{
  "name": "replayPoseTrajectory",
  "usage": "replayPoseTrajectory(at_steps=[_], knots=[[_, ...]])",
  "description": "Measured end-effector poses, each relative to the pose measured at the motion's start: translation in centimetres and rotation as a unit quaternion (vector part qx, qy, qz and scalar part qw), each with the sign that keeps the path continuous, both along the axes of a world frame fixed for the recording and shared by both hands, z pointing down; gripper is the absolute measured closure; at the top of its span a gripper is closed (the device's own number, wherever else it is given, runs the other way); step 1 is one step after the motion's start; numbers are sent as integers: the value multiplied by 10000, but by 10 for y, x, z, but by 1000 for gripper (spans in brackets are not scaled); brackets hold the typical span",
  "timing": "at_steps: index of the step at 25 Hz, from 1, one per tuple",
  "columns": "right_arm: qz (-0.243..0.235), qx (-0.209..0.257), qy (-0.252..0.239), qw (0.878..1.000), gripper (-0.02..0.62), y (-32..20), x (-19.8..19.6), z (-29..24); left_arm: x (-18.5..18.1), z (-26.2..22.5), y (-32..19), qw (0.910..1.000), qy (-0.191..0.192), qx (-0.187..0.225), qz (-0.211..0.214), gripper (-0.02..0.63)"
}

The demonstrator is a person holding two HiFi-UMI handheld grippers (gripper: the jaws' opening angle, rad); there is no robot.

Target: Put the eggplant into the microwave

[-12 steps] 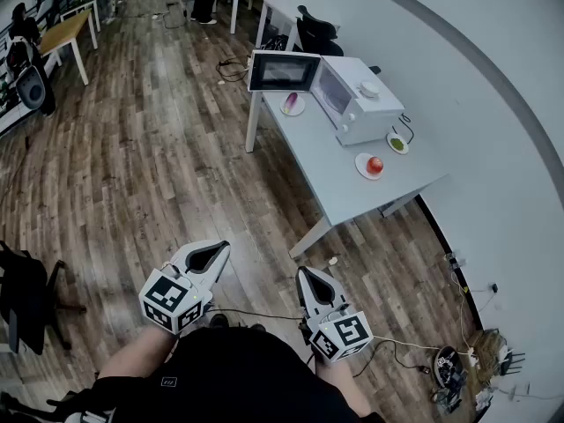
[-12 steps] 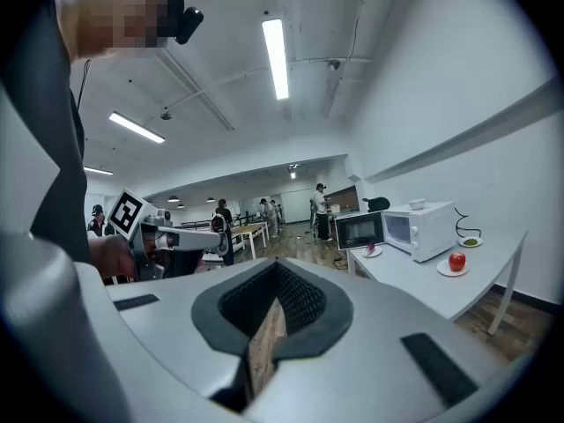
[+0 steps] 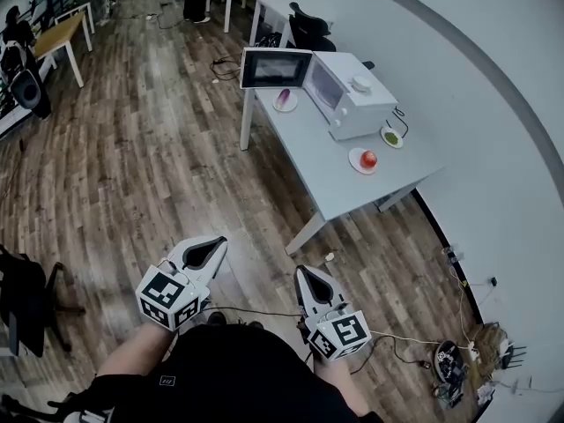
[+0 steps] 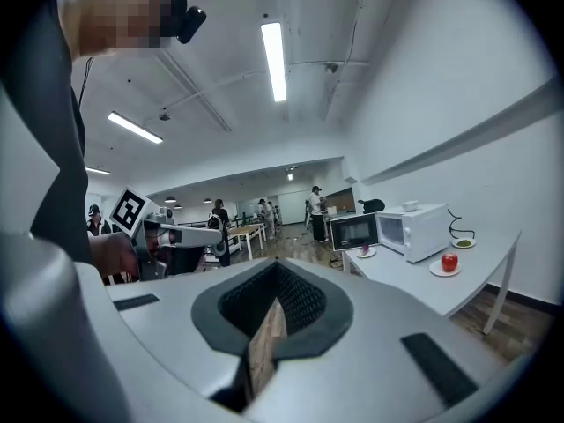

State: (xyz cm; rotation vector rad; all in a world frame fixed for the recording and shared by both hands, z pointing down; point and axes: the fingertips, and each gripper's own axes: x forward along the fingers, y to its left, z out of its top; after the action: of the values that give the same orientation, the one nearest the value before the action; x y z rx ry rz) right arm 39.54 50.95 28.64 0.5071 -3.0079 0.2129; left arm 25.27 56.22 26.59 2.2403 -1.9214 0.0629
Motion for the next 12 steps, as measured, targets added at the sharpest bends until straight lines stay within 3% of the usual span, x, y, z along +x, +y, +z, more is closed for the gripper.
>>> replayPoseTrajectory(at_steps=[6, 12], knots=[[-57, 388, -61, 9992, 580, -5, 24, -13, 31, -1, -13, 10000, -33, -24, 67, 597], [-246, 232, -310, 9989, 578, -16, 41, -12, 60, 3, -26, 9999, -106, -79, 84, 597]])
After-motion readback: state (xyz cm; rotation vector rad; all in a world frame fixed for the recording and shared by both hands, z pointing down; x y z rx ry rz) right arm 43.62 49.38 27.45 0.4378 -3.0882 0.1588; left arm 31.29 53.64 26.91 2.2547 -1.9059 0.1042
